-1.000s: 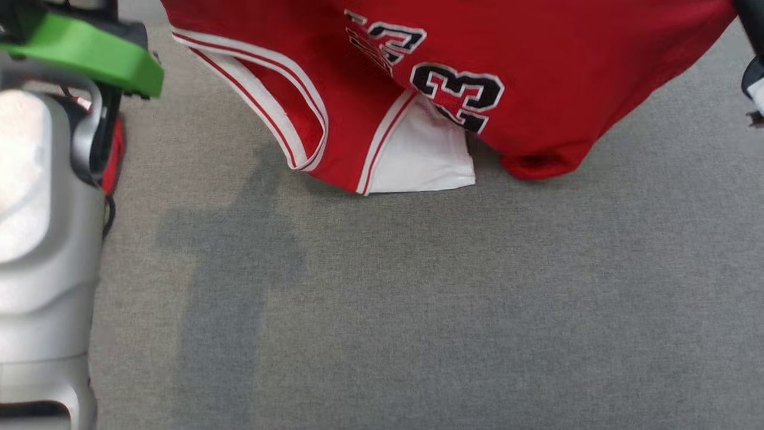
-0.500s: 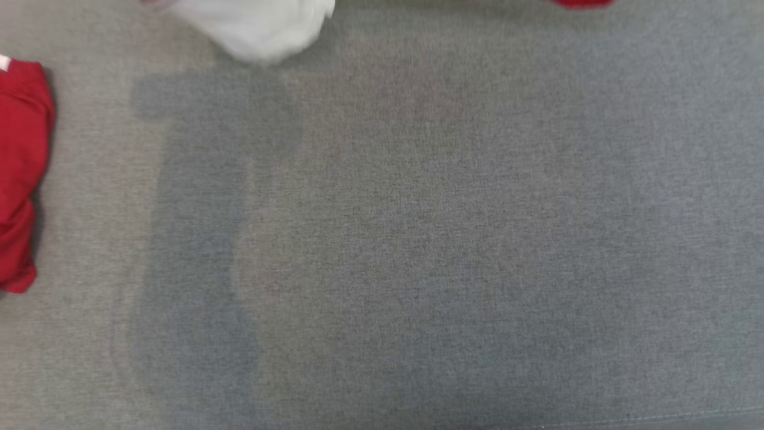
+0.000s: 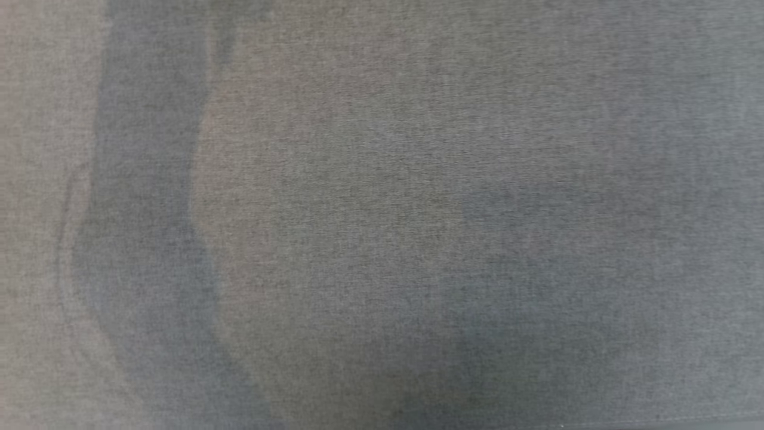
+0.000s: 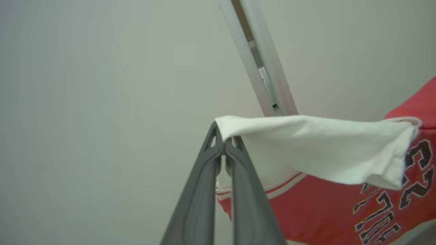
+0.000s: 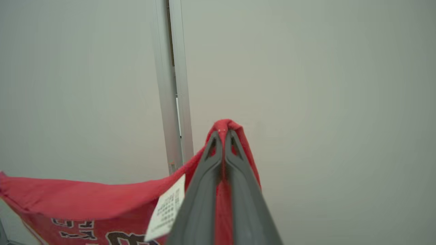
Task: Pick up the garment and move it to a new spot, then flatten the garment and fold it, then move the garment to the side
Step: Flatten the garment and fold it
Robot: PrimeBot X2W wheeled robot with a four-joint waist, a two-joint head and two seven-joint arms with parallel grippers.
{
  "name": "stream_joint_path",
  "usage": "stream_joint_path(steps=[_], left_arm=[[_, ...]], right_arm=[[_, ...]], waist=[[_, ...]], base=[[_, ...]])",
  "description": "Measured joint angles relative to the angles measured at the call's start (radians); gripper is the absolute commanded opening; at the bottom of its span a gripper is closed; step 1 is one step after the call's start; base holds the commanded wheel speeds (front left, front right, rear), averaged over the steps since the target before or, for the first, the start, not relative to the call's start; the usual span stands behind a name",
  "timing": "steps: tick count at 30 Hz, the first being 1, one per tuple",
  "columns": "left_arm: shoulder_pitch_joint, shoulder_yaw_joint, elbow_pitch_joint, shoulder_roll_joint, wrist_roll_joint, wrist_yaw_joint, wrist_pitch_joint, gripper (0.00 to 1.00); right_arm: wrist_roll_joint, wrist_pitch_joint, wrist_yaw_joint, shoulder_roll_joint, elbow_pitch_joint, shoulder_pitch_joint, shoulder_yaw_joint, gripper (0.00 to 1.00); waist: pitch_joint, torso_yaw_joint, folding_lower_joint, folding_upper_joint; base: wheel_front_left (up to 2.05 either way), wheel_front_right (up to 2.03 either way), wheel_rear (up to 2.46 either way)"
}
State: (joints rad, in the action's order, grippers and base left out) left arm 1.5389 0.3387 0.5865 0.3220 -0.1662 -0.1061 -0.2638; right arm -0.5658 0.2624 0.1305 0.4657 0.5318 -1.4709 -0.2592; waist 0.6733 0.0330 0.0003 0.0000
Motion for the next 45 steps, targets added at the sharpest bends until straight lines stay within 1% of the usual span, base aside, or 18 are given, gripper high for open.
stream_joint_path(steps=[3,6,9,11,15,17,21,24,28,35,42,45], left_arm=[[-0.143,-0.009,-0.067,-0.002,-0.018,-0.008,0.000,0.00],[-0.321,-0.012,-0.142,0.003,-0.036,-0.016,0.000,0.00],[-0.511,-0.014,-0.203,0.014,-0.067,-0.018,0.000,0.00],[-0.645,-0.021,-0.241,0.027,-0.078,-0.018,0.000,0.00],[-0.890,-0.049,-0.295,0.036,-0.099,-0.016,0.000,0.00],[-1.018,-0.063,-0.330,0.035,-0.114,-0.007,0.000,0.00],[-1.231,-0.079,-0.390,0.023,-0.140,0.012,0.000,0.00],[-1.351,-0.081,-0.425,0.009,-0.144,0.032,0.000,0.00],[-1.472,-0.084,-0.451,0.000,-0.146,0.055,0.000,0.00],[-1.585,-0.086,-0.480,-0.016,-0.132,0.076,0.000,0.00],[-1.625,-0.087,-0.493,-0.023,-0.127,0.086,0.000,0.00],[-1.621,-0.094,-0.528,-0.019,-0.122,0.090,0.000,0.00]], right_arm=[[0.007,0.000,0.000,-0.002,-0.093,0.111,0.015,0.00],[0.006,0.000,0.000,0.006,-0.162,0.266,0.034,0.00],[-0.002,0.000,0.000,0.011,-0.212,0.438,0.096,0.00],[-0.008,0.000,0.000,0.003,-0.248,0.561,0.149,0.00],[-0.026,0.000,0.001,-0.022,-0.292,0.779,0.203,0.00],[-0.030,0.000,0.001,-0.036,-0.311,0.877,0.227,0.00],[-0.030,0.000,0.002,-0.053,-0.329,1.033,0.255,0.00],[-0.023,0.000,0.002,-0.057,-0.334,1.127,0.270,0.00],[-0.011,0.000,0.002,-0.074,-0.338,1.240,0.297,0.00],[0.014,0.000,0.003,-0.094,-0.340,1.390,0.334,0.00],[0.019,0.000,0.002,-0.111,-0.351,1.429,0.334,0.00],[0.022,0.000,0.002,-0.112,-0.375,1.430,0.335,0.00]], waist=[[0.006,0.020,0.0000,0.0000],[-0.013,0.030,-0.0002,0.0000],[-0.047,0.041,-0.0002,0.0000],[-0.082,0.048,-0.0003,0.0000],[-0.159,0.058,-0.0004,-0.0001],[-0.209,0.059,-0.0004,0.0000],[-0.308,0.051,-0.0004,0.0000],[-0.375,0.044,-0.0004,0.0000],[-0.449,0.036,-0.0004,0.0000],[-0.523,0.028,-0.0004,0.0000],[-0.548,0.010,-0.0004,0.0000],[-0.561,0.004,-0.0005,0.0000]], base=[[0.00,0.00,0.00],[0.00,0.00,0.00],[0.00,0.00,0.00],[0.00,0.00,0.00],[0.00,0.00,0.00],[0.00,0.00,0.00],[0.00,0.00,0.00],[0.00,0.00,0.00],[0.00,0.00,0.00],[0.00,0.00,0.00],[0.00,0.00,0.00],[0.00,0.00,0.00]])
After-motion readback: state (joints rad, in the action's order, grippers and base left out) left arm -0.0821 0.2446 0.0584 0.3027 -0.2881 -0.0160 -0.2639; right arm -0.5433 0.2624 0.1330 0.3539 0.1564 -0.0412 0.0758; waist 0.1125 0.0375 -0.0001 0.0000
